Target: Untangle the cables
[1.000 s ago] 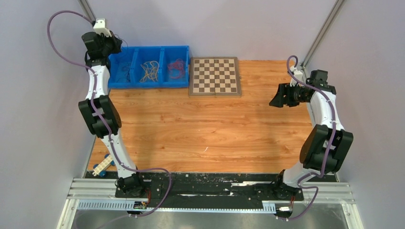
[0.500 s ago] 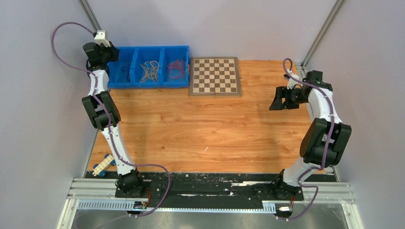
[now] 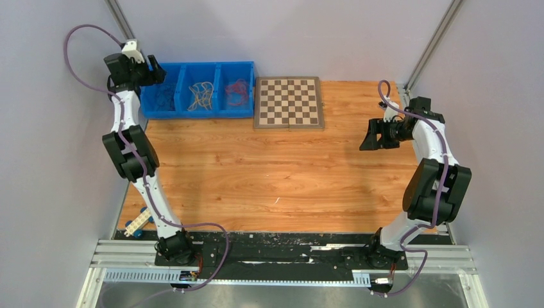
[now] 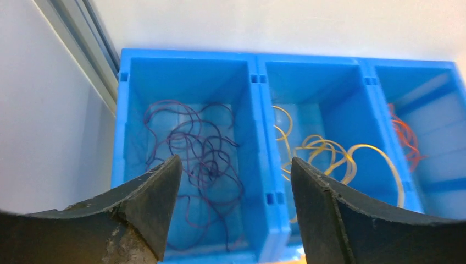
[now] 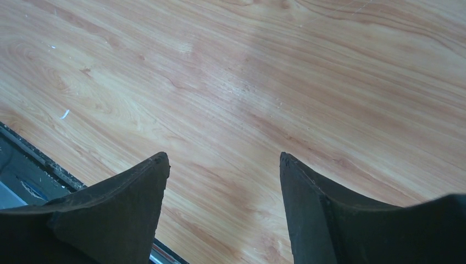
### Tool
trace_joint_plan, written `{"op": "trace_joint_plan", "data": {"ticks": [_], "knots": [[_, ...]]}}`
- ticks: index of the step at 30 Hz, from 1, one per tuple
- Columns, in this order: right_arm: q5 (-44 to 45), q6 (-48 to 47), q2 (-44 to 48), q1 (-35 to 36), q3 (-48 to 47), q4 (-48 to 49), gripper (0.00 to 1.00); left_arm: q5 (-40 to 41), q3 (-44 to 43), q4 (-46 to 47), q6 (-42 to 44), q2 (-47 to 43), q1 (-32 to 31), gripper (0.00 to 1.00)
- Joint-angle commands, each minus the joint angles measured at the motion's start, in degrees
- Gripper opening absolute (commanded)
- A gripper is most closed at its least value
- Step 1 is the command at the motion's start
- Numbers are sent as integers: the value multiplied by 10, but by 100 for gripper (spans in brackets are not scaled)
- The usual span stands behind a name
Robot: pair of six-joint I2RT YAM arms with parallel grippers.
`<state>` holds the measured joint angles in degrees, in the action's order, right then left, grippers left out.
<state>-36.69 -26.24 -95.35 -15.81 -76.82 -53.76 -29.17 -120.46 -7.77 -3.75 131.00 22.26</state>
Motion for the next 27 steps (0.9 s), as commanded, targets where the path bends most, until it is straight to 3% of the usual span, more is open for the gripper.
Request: {"op": "trace_joint_plan", "data": {"ticks": [1, 8, 19, 27], "knots": [[-45, -7, 21, 3, 0, 14, 73, -5, 24, -70, -11, -117, 6, 82], [-71, -12, 24, 3, -1, 17, 73, -77, 57, -212, 30, -168, -31, 79], [-64, -30, 68, 3, 39, 17, 73, -34, 155, -264, 79, -163, -120, 64], [-60, -15, 53, 3, 30, 16, 73, -13, 89, -275, 91, -92, -139, 47]]}}
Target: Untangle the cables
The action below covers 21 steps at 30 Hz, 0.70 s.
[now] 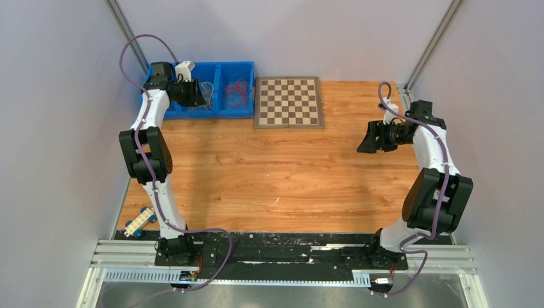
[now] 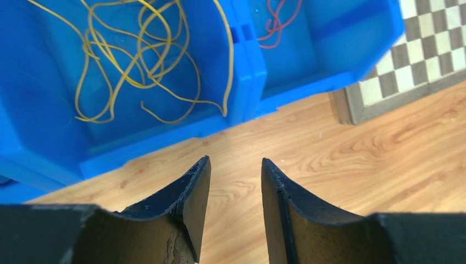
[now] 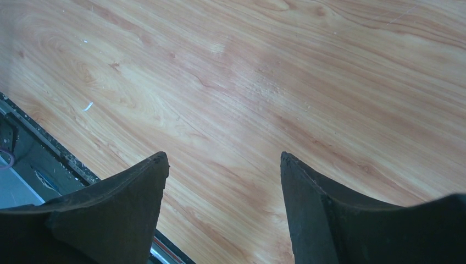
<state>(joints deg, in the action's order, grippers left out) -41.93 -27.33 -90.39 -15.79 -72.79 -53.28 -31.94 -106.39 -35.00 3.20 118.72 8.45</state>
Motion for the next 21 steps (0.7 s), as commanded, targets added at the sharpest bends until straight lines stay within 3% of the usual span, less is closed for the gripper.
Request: {"op": "trace_joint_plan", "data": {"ticks": [1, 7, 21], "knots": [[-5, -2, 0, 3, -13, 12, 73, 15, -66, -9, 22, 38, -2, 46], [5, 8, -13, 3, -22, 12, 73, 10, -118, -27, 24, 93, -5, 47], [22, 21, -43, 3, -42, 14, 73, -3, -127, -16, 24, 128, -11, 53]]}}
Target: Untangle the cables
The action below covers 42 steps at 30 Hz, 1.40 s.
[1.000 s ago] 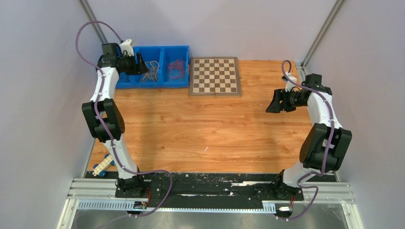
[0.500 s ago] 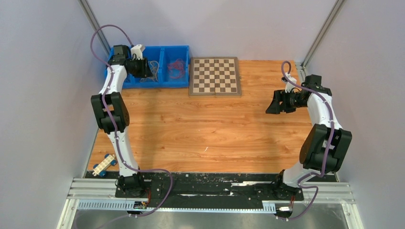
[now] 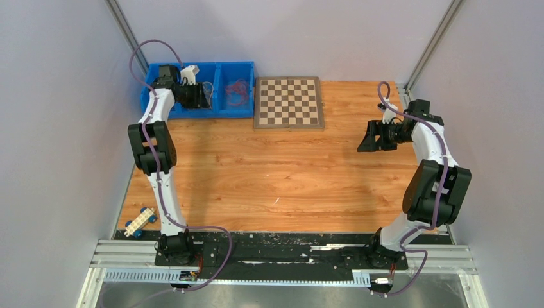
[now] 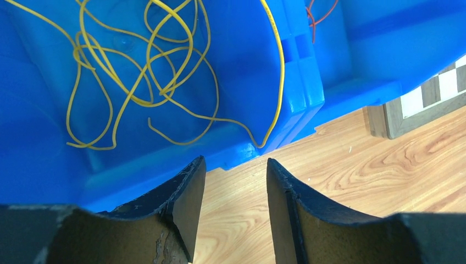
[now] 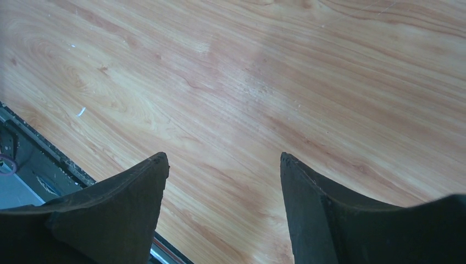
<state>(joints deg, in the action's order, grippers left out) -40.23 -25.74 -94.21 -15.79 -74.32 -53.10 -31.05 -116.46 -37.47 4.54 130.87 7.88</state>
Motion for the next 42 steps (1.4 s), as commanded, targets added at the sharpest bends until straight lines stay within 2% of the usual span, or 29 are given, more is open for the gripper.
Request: {"op": "trace_joint_plan", "data": {"ticks": [1, 8, 17, 19, 23, 29, 30, 31, 33, 37, 41, 42], "knots": [[7, 5, -6, 3, -28, 13, 73, -12, -29, 13, 9, 8, -5, 53], [19, 2, -5, 3, -24, 13, 73, -15, -61, 46, -29, 31, -5, 52], [35, -4, 8, 3, -9, 12, 73, 66, -106, 97, -55, 74, -5, 42], [37, -5, 10, 3, -5, 12, 73, 66, -119, 100, -57, 83, -5, 45], [31, -6, 12, 3, -8, 12, 73, 44, -118, 105, -49, 60, -5, 58], [1, -9, 19, 3, -18, 24, 73, 83, -52, 123, -13, -68, -5, 78], [-6, -7, 23, 2, -19, 35, 73, 83, -47, 112, -4, -100, -5, 80], [-13, -5, 28, 3, -20, 46, 74, 80, -41, 92, 0, -116, -5, 91], [-29, 6, 36, 2, -18, 75, 76, 50, -42, 35, 23, -155, -8, 99], [-79, 62, 39, 8, -14, 140, 81, 64, -59, -125, 81, -220, -40, 100], [-92, 98, 33, 49, -9, 177, 93, 48, -60, -253, 52, -260, -55, 100], [-88, 99, 33, 62, -5, 182, 99, 42, -44, -272, 47, -266, -55, 100]]}}
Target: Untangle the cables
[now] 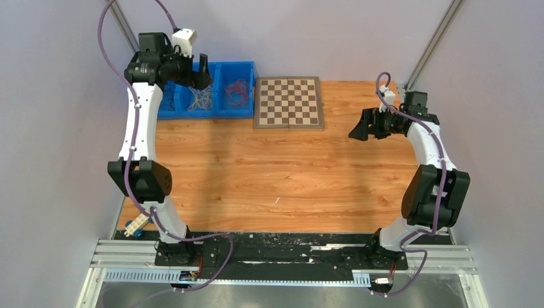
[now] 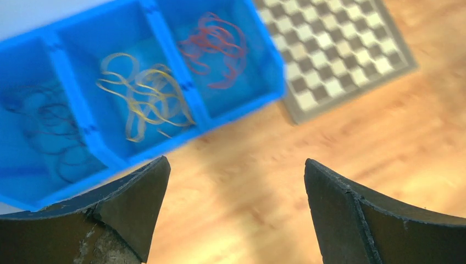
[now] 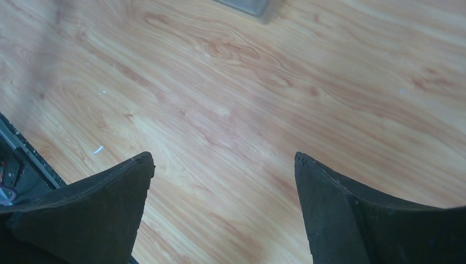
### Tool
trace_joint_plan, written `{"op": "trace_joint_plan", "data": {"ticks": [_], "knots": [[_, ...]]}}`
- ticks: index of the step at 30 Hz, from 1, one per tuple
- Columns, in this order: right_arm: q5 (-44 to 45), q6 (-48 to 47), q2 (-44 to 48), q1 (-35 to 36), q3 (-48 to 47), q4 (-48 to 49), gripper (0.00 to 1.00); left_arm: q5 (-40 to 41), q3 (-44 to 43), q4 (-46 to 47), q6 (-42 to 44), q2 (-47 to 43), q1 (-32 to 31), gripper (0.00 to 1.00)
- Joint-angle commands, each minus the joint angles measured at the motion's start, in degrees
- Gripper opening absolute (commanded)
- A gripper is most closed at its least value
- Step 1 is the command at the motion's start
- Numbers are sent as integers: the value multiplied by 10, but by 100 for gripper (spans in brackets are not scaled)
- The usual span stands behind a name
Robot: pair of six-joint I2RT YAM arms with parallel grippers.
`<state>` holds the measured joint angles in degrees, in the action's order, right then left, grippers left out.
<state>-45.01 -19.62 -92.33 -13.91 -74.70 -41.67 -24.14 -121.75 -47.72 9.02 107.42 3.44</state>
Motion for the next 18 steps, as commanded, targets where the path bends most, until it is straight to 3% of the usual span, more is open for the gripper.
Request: {"op": "trace_joint_plan", "data": {"ticks": [1, 6, 10, 14, 18], "knots": [[-31, 38, 17, 58, 3, 71, 100, -30, 26, -188, -11, -52, -11, 100], [28, 29, 49, 119, 51, 88, 100, 8, 258, -123, -39, -174, -11, 100], [81, 29, 96, 136, 146, 124, 100, -5, 392, -81, -57, -238, -11, 100], [112, 27, 140, 136, 212, 144, 100, -6, 474, -45, -80, -274, -11, 100], [121, 28, 166, 136, 223, 147, 100, 2, 497, -13, -86, -291, -11, 100]]}}
